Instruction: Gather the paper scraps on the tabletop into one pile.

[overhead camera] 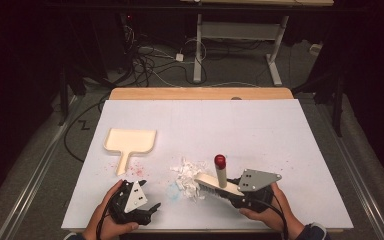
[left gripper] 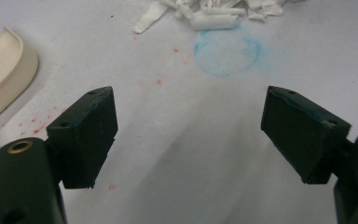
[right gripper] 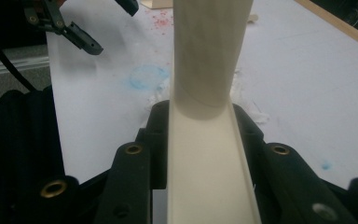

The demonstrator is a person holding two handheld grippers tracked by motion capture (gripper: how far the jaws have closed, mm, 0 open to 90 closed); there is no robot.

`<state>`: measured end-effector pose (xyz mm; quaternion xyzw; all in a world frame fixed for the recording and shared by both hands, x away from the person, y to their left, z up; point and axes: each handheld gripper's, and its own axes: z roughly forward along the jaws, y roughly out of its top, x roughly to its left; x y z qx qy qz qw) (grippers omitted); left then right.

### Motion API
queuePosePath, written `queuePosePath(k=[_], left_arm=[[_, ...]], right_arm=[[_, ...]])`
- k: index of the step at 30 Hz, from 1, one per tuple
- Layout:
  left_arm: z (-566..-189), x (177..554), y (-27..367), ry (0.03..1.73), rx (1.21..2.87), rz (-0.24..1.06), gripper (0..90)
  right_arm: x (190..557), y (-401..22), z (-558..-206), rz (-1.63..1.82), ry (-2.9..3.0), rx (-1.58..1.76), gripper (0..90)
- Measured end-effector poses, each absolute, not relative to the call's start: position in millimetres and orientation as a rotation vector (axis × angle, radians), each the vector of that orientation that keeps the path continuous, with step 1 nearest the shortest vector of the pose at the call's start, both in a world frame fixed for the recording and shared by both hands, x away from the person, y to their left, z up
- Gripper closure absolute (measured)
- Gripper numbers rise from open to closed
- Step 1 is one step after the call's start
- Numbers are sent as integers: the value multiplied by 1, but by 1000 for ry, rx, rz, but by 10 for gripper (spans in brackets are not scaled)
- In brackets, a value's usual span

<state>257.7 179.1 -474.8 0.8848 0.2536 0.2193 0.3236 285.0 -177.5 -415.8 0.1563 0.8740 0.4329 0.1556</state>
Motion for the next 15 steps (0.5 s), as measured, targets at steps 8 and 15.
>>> queuePosePath(k=[8, 15], left_arm=[[-472, 257, 184, 685, 2303, 599, 175], [-464, 256, 197, 724, 2255, 638, 175]], right_arm=[[266, -204, -401, 1306, 2519, 422, 678], [254, -187, -405, 1412, 2590, 277, 678]])
